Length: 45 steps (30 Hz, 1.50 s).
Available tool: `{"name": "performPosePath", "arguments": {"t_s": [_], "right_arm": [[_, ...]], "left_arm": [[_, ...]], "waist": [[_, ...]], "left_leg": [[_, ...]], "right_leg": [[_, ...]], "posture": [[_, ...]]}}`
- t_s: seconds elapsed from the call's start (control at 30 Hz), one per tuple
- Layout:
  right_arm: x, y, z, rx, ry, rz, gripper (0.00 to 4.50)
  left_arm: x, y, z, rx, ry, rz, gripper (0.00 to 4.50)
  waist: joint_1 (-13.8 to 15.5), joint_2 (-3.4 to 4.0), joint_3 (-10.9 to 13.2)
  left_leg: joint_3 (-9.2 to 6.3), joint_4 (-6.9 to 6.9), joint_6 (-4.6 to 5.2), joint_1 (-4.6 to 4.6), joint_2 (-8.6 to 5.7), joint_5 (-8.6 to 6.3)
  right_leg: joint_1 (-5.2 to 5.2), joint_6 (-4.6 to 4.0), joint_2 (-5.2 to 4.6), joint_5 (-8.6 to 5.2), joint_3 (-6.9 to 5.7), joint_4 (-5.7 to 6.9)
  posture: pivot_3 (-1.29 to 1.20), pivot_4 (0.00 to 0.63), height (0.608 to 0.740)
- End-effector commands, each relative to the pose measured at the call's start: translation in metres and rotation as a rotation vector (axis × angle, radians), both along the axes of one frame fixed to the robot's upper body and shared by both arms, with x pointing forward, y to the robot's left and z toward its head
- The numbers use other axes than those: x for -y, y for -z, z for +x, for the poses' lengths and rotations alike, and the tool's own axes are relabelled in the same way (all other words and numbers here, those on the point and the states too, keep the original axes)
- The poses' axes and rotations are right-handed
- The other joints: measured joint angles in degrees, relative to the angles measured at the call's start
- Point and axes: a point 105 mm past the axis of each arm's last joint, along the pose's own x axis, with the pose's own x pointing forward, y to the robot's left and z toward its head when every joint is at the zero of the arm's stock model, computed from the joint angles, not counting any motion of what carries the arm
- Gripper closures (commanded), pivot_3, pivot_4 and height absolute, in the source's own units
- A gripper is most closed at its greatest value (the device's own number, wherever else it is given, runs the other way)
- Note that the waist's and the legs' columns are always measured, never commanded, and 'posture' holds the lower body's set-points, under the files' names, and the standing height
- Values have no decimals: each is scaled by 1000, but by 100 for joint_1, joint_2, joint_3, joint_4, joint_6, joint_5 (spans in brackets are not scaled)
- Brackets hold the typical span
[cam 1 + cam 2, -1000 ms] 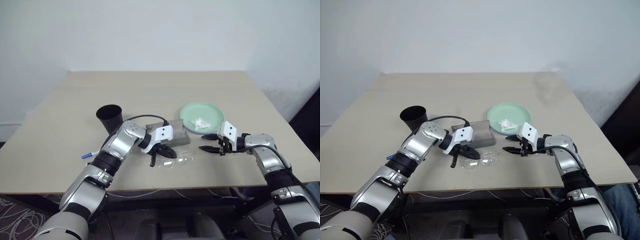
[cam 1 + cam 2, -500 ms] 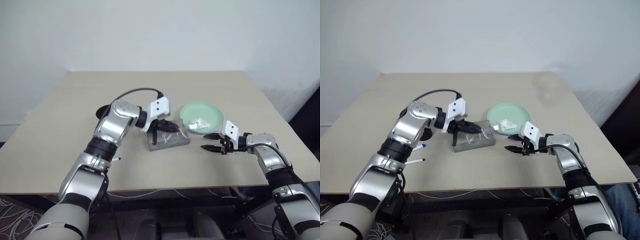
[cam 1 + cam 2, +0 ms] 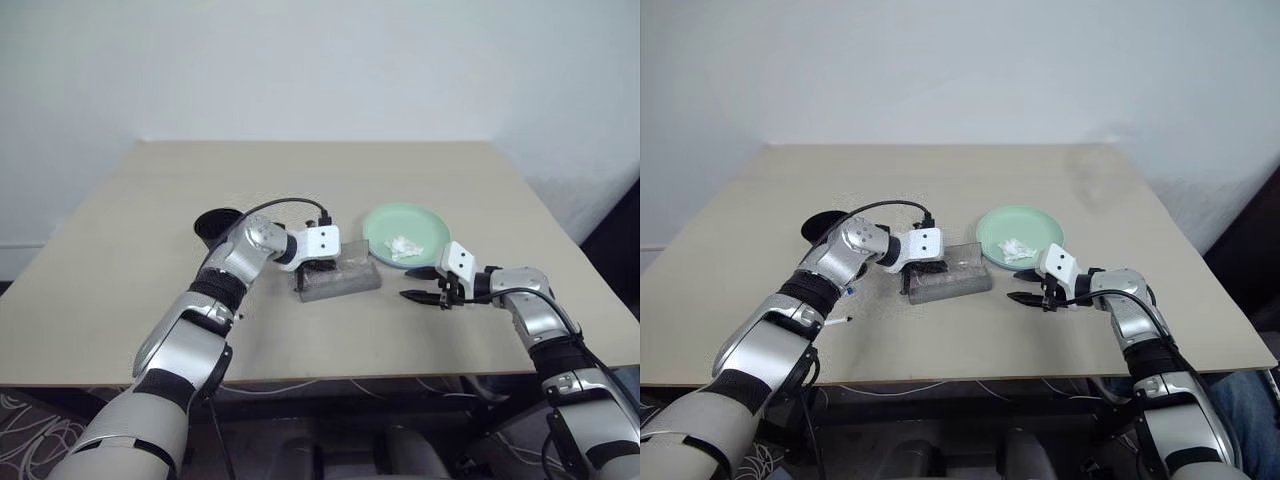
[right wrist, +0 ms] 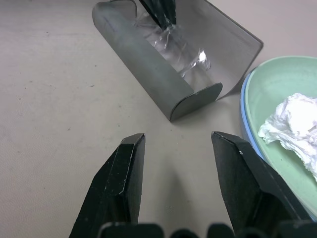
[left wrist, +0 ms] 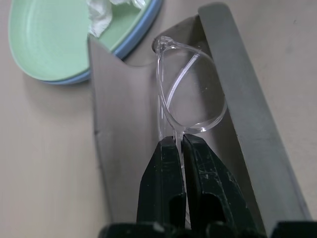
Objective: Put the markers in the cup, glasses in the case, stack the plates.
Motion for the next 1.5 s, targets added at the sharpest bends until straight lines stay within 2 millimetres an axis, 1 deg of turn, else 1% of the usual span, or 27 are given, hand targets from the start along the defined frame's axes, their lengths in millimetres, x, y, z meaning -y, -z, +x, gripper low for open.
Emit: {"name": "performPosePath", "arguments": {"t_s": [0.03, 0.13, 0.2, 0.43, 0.53, 0.6, 0.73, 0.83, 1.0, 1.07, 1.2, 1.33, 1.4, 1.43, 1.47, 1.5], "right_arm": [[-1, -14, 3, 58, -3, 20, 2178], [-1, -12, 2, 56, 3, 20, 2178], [-1, -12, 2, 55, 4, 20, 2178], [-3, -12, 4, 60, 3, 21, 2178], [-4, -13, 5, 62, 0, 22, 2178], [-5, -13, 5, 63, -1, 23, 2178], [-5, -12, 5, 62, -4, 24, 2178], [-6, -12, 5, 60, -5, 23, 2178], [-6, -11, 6, 60, -6, 25, 2178], [-6, -11, 6, 60, -6, 25, 2178], [-6, -10, 5, 58, -6, 24, 2178], [-6, -10, 6, 59, -6, 24, 2178], [-6, -10, 6, 61, -6, 24, 2178], [-7, -10, 6, 62, -6, 24, 2178], [-7, -10, 6, 65, -5, 25, 2178], [-7, -11, 7, 66, -5, 26, 2178]], "left_arm": [[6, -11, 7, 51, 13, 5, 4481], [11, -5, -6, -77, 45, -36, 4481], [11, -5, -11, -131, 53, -54, 4481], [1, -1, -26, -272, 63, -48, 4481], [0, 1, -37, -309, 107, -40, 4481], [-1, 3, -40, -298, 121, -28, 4481], [0, 2, -30, -225, 71, -30, 4481], [2, -3, -21, -176, 41, -51, 3850], [9, -14, -16, -136, 51, -98, 2118], [12, -20, -14, -123, 54, -129, 2118], [21, -51, -2, -38, 32, -246, 2118], [18, -77, 22, 84, -83, -303, 2118], [14, -82, 31, 133, -135, -304, 2118], [11, -83, 35, 158, -161, -300, 2478], [9, -82, 39, 190, -182, -285, 2672], [7, -81, 42, 212, -194, -274, 2990]], "waist": [[-1, 0, 0], [-3, 0, 0], [-9, 0, 0], [-13, 0, 0], [-18, 1, -1], [-16, 2, -1], [-12, 2, -2], [-9, 1, -1], [-9, 0, -2], [-9, 0, -2], [-3, -3, 0], [-4, -4, 1], [-6, -4, 0], [-11, -4, 0], [-16, -3, 0], [-16, -3, 0]], "left_leg": [[0, 0, 0, 1, 0, 0], [0, 0, 0, 2, 0, 0], [1, 0, -1, 1, 0, 0], [-2, -1, 0, 2, 1, 0], [-2, -1, 0, 3, 2, -1], [-1, -3, 1, 5, 2, -2], [-1, -5, 1, 6, 2, -2], [0, -3, 2, 7, 2, -1], [-1, -1, 2, 6, 2, -2], [-1, -1, 2, 4, 2, -2], [-2, 0, 2, 1, 1, -1], [-5, 9, 2, -3, 1, -1], [-4, 9, 2, -1, 0, -1], [-4, 9, 2, 1, 0, -1], [-3, 8, 2, 2, 0, -2], [-2, 6, 2, 3, 0, -2]], "right_leg": [[0, 0, 0, 0, 0, 0], [0, 0, 0, 0, -1, 2], [0, 0, 0, 0, -1, 2], [0, 0, 1, 0, -1, 3], [0, 0, 1, 0, -1, 2], [0, 0, 1, 0, 0, 1], [1, 0, 1, 0, 0, 2], [2, 0, 1, 0, 0, 3], [2, 0, 1, 0, 0, 3], [2, 0, 1, 0, 0, 2], [1, 0, 1, 0, -1, 2], [2, 1, 1, 0, -2, 3], [3, 1, 1, 0, -2, 2], [4, 2, 0, 0, -2, 2], [3, 2, 0, 1, -2, 2], [3, 2, 1, 1, -1, 3]], "posture": [[0, 0, 721], [0, 0, 721], [0, 0, 721], [0, 0, 721], [0, 0, 721], [0, 0, 721], [0, 0, 721], [0, 0, 721], [0, 0, 721], [0, 0, 721], [0, 0, 721], [0, 0, 721], [0, 0, 721], [0, 0, 721], [0, 0, 721], [0, 0, 721]]}}
